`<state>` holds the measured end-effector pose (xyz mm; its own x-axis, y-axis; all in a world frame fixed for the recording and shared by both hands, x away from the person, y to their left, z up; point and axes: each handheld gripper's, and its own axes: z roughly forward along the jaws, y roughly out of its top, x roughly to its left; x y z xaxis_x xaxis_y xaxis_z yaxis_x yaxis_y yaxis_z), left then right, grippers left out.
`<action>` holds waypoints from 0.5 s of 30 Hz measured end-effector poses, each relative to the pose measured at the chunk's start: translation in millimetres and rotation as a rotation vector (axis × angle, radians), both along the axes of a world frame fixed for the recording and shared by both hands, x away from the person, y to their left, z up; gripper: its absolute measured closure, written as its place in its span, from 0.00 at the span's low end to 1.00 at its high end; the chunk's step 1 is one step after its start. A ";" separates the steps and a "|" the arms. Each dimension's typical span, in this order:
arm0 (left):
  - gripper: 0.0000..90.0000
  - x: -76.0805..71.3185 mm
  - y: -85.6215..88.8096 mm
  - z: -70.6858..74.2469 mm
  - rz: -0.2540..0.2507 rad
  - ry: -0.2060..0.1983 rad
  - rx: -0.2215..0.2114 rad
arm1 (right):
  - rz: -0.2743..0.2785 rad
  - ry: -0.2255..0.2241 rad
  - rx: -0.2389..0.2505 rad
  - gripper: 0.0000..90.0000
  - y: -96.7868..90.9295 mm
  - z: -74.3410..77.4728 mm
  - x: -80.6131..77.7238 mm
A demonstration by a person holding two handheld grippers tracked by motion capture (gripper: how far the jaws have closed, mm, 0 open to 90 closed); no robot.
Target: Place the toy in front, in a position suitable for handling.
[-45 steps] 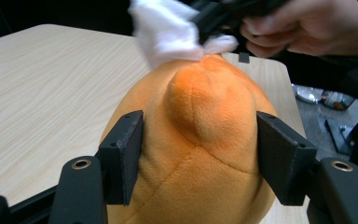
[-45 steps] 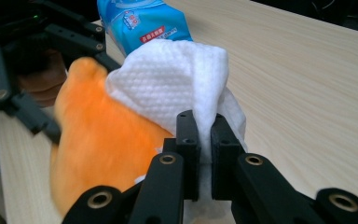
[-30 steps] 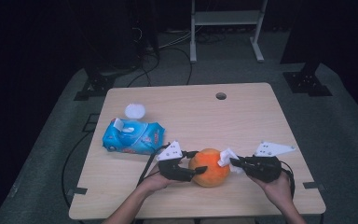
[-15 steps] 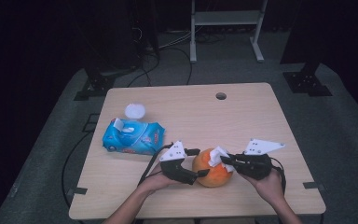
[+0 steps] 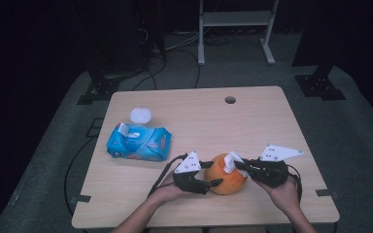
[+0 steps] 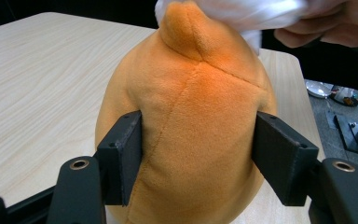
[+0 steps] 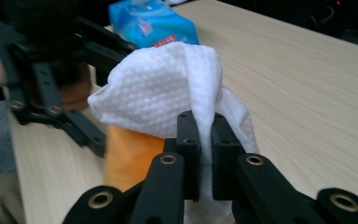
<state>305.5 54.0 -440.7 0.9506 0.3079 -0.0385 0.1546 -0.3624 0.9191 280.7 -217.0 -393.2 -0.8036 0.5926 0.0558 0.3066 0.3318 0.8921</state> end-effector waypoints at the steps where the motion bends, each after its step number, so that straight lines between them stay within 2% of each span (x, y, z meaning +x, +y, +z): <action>1: 0.39 -0.3 -0.1 0.2 0.000 -0.002 0.000 | 0.034 -0.017 0.003 0.93 7.1 5.7 -2.4; 3: 0.38 0.2 1.4 0.3 -0.004 0.000 -0.007 | 0.034 -0.029 -0.022 0.93 9.6 8.4 -1.6; 6: 0.27 2.2 2.7 1.2 0.005 -0.001 -0.013 | 0.006 0.000 -0.023 0.93 1.3 4.6 4.2; 7: 0.21 3.6 2.0 -0.1 0.009 0.009 -0.016 | -0.007 0.012 -0.016 0.93 -2.7 2.5 5.0; 10: 0.15 6.2 -4.1 -7.6 0.001 0.024 0.001 | -0.011 0.033 0.012 0.93 -9.9 -3.0 4.3; 15: 0.18 4.7 -9.2 -10.4 -0.001 0.009 0.009 | -0.006 0.040 0.013 0.93 -10.2 -5.6 2.4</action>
